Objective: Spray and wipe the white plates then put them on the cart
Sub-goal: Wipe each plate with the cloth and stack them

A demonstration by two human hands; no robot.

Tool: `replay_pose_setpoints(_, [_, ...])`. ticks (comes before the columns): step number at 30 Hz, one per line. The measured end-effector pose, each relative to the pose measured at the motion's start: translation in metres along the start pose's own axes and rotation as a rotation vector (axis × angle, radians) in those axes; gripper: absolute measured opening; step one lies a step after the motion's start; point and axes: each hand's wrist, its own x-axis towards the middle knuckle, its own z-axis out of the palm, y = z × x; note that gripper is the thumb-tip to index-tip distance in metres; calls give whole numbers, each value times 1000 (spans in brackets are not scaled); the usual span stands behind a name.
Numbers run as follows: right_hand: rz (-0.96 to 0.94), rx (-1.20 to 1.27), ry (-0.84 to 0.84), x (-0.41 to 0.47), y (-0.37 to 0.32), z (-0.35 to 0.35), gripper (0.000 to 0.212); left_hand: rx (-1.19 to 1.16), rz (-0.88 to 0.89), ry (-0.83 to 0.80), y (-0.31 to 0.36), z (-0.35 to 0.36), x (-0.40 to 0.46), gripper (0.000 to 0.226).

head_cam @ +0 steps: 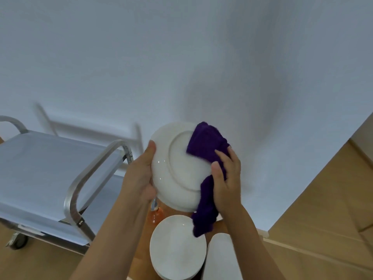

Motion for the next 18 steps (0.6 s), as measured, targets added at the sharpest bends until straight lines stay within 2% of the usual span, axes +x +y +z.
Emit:
replay_pose_setpoints(3, [-52, -74, 59, -27, -3, 28, 41, -110, -14, 49, -11, 12, -3, 46])
replay_pose_setpoints(5, [-111, -148, 100, -41, -12, 48, 49, -53, 10, 114, -22, 19, -5, 50])
replay_pose_setpoints(8, [-137, -234, 173, -42, -23, 60, 48, 103, 84, 163, -33, 21, -10, 49])
replay_pose_setpoints(13, [-68, -79, 64, -22, -32, 58, 42, 324, 216, 152, -48, 18, -27, 38])
replay_pose_setpoints(18, [92, -153, -5, 0, -34, 60, 41, 241, 218, 168, -62, 16, -35, 27])
